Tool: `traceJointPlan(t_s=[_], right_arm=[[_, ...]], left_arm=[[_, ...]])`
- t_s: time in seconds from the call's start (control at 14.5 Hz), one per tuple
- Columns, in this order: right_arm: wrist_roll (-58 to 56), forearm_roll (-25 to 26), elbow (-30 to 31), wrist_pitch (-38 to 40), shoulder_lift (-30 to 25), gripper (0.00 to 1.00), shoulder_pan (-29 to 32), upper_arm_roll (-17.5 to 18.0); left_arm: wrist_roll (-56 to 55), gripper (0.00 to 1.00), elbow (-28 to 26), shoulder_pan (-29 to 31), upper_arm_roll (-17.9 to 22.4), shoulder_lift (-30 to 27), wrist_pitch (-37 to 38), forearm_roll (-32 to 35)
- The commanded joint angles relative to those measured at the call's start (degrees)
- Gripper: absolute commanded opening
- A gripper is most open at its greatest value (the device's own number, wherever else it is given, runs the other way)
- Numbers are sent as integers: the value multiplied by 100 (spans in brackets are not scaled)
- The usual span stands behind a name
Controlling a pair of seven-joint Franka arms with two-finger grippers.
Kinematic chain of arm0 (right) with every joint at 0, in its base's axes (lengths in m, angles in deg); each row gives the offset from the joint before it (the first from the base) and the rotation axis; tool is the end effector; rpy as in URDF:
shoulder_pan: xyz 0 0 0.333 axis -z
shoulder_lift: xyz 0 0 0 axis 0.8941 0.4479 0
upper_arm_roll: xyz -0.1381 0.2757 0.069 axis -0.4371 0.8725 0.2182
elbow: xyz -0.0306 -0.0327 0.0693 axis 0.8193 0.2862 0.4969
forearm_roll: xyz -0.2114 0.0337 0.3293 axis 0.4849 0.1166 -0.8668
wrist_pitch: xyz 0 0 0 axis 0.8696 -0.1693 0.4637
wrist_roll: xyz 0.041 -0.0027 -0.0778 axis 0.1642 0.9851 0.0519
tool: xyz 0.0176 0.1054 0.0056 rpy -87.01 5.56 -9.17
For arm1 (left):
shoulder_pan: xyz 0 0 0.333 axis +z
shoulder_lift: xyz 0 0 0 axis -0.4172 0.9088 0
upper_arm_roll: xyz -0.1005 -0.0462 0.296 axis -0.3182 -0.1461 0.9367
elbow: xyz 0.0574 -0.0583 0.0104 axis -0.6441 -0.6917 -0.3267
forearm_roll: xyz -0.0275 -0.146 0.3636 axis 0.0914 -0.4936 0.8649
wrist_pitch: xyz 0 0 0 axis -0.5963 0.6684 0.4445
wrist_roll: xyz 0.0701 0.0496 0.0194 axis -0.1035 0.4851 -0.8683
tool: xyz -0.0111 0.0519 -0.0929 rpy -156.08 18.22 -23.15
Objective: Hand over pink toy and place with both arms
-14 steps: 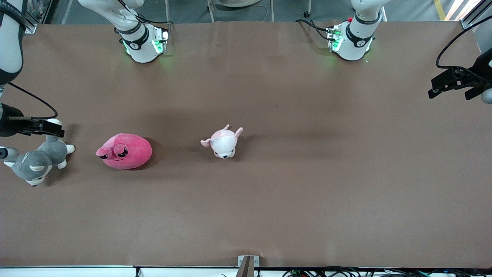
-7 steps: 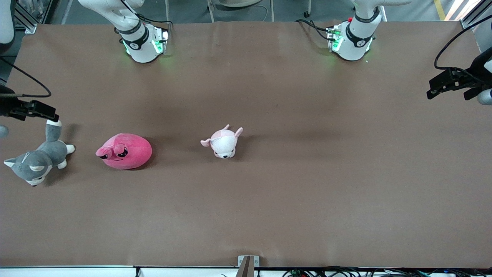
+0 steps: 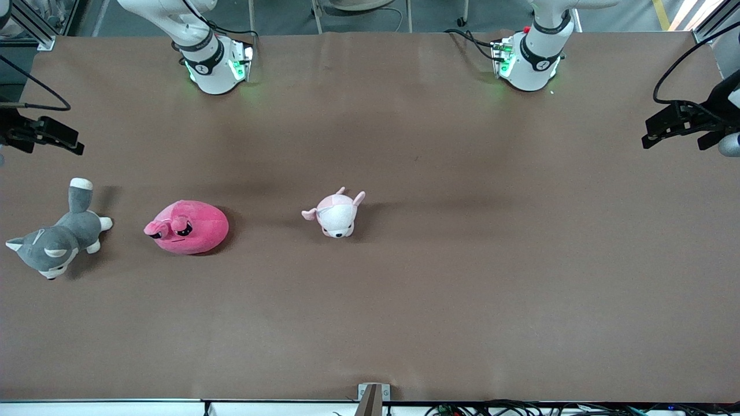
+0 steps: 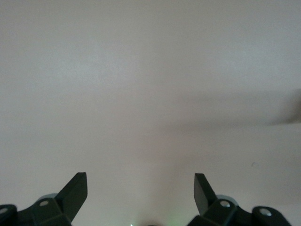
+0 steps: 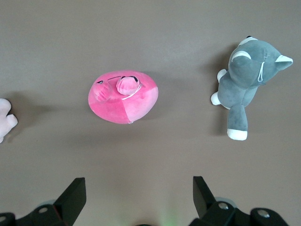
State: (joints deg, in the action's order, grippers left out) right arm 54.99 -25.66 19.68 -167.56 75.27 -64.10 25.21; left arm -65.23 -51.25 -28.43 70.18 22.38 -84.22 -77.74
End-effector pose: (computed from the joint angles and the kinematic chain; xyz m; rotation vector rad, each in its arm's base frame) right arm 0.5334 -0.0463 0.6204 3.1304 -0.0800 -0.1100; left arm 0.5525 -0.0256 0.6557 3.1305 -0.0755 -0.0337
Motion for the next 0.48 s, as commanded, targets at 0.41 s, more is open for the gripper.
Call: traceJointPlan(t_s=[0.41], right_arm=[[-51,6,240,-42,-491,100,-8,65]], left_arm=[[121,100,-19,-53,13,-65,-32,66]])
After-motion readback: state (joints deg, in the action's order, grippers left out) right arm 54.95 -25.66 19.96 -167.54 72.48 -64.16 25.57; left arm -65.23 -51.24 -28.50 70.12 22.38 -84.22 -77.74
